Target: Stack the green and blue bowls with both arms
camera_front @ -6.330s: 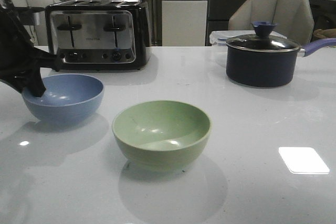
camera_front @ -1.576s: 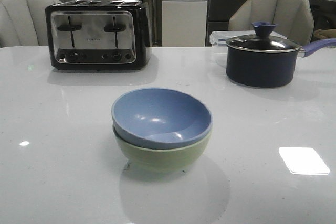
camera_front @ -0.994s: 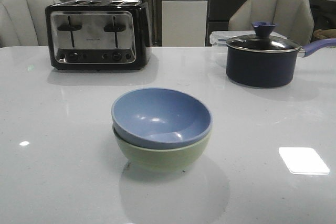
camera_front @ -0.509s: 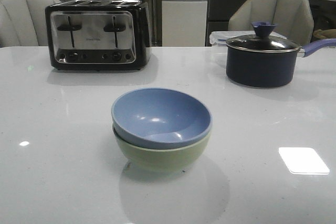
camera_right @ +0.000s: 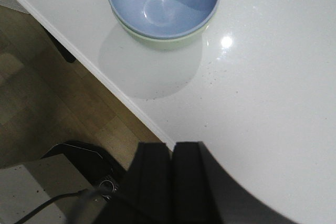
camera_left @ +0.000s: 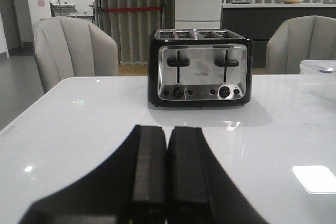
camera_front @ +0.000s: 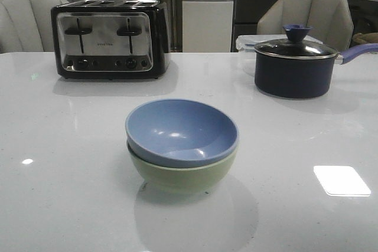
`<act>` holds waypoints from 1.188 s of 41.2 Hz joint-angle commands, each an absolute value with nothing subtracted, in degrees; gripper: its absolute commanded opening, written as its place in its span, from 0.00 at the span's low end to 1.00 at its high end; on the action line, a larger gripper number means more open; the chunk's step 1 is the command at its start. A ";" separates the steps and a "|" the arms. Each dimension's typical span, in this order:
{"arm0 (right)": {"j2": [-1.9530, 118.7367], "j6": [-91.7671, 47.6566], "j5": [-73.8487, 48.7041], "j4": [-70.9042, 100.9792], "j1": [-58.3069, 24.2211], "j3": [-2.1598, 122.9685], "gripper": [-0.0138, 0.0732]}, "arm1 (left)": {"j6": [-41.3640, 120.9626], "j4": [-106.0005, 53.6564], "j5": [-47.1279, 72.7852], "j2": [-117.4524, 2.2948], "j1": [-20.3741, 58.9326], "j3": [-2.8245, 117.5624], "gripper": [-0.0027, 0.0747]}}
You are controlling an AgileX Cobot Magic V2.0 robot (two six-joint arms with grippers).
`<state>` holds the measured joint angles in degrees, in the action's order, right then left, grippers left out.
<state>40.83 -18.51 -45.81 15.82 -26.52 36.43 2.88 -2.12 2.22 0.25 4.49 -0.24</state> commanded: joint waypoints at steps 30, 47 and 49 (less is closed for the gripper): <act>13.08 -19.01 -10.84 16.40 -3.34 14.29 0.19 | 2.41 -2.20 -3.27 1.43 4.94 -0.51 0.15; -1.53 -19.01 0.40 16.40 -0.83 -1.38 0.19 | 2.41 -2.20 -3.27 1.43 4.94 -0.51 0.15; -1.47 -19.01 0.40 16.40 -0.83 -1.38 0.19 | 2.41 -2.20 -3.27 1.32 4.94 -0.51 0.15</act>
